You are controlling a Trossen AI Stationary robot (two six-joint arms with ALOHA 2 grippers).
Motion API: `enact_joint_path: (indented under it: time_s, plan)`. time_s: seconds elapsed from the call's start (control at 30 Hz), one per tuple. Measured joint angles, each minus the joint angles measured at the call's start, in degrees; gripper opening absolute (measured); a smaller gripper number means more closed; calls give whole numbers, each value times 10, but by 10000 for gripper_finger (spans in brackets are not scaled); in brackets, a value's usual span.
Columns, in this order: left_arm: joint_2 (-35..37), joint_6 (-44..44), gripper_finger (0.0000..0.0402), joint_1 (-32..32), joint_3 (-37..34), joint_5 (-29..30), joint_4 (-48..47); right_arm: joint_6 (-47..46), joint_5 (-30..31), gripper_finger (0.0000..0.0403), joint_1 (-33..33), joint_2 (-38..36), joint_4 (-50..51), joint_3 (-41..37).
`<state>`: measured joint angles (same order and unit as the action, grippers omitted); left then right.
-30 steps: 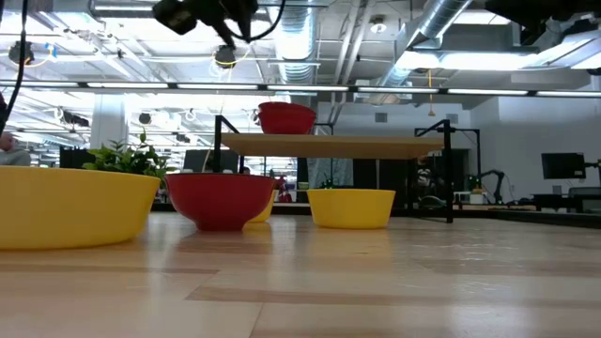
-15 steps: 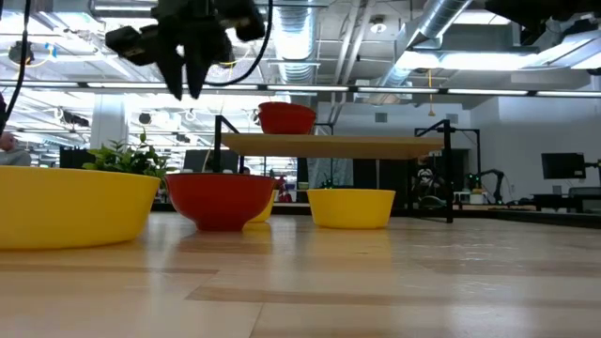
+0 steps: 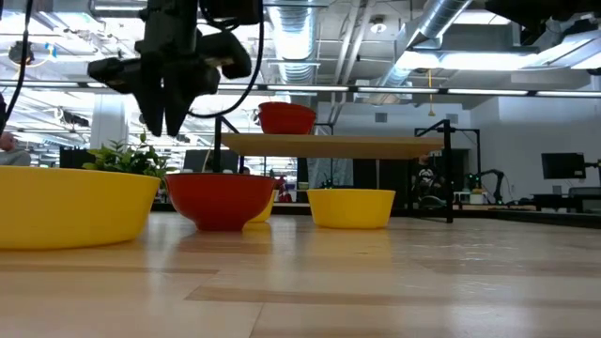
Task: Pick & Place Mini bowls
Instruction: Stack the white patterned bowl on top of the white patterned bowl on the shelf
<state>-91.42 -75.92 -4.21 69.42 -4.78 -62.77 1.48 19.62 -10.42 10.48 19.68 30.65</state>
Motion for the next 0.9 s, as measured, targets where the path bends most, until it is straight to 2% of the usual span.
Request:
enact_joint_path:
  time_s: [0.2,0.6,0.9]
  plan:
    - [0,0,98,0,-22,-6,26,0,0,95,0,0,0,0]
    - [0,-11,177,0,-62,-10,93,0,0,95,0,0,0,0]
    - [0,-15,179,0,-89,-11,150,0,0,95,0,0,0,0]
